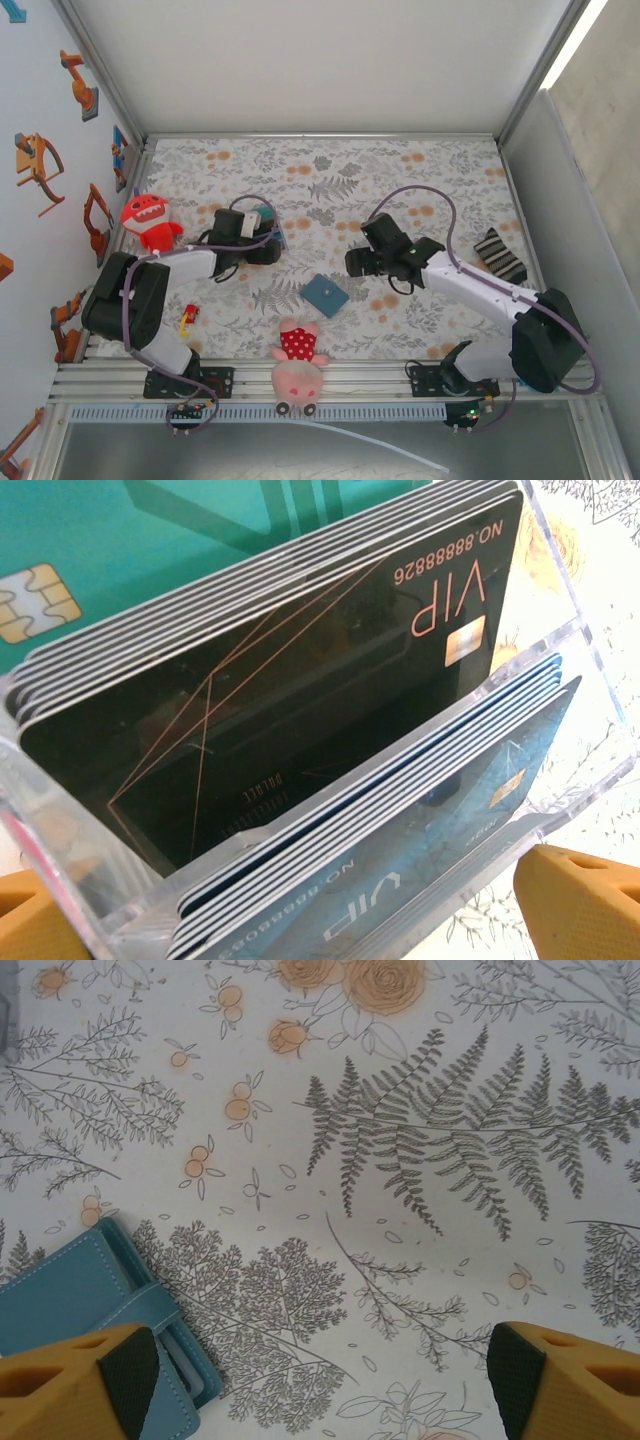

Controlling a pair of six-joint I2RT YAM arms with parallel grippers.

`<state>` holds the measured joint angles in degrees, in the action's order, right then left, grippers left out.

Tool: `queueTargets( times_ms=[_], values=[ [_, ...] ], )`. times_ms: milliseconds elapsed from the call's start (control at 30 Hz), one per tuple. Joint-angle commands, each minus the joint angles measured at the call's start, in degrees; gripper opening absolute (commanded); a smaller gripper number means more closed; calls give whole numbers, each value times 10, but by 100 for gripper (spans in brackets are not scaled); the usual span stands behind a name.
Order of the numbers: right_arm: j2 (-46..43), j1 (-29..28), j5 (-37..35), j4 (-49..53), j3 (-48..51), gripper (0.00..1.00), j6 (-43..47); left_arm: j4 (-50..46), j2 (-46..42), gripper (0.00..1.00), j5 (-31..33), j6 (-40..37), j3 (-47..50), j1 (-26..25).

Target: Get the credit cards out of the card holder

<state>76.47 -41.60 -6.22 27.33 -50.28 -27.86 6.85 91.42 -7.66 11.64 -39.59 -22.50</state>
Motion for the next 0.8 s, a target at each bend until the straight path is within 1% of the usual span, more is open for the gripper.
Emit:
queueTargets(
  times_ms=[0, 100, 167, 267, 433, 500, 767],
  values=[
    [24, -17, 23, 16, -30, 84, -2, 12, 22, 97, -30, -27, -29, 6],
    [50, -37, 44, 21, -48, 84, 7, 13, 29, 97, -44, -19, -37, 5],
    [69, -54, 58, 24, -61, 86, 15, 11, 24, 97, -42, -14, -37, 5],
    [100, -81, 77, 29, -77, 89, 37, 2, 9, 97, -30, -8, -32, 4],
    [143, -120, 76, 57, -96, 96, 80, -17, -24, 97, -2, 3, -23, 4],
    [150, -124, 79, 59, -94, 99, 87, -23, -39, 97, 14, 10, -20, 4],
    [177, -133, 91, 44, -86, 99, 108, -55, -104, 97, 79, 45, -11, 4]
  ],
)
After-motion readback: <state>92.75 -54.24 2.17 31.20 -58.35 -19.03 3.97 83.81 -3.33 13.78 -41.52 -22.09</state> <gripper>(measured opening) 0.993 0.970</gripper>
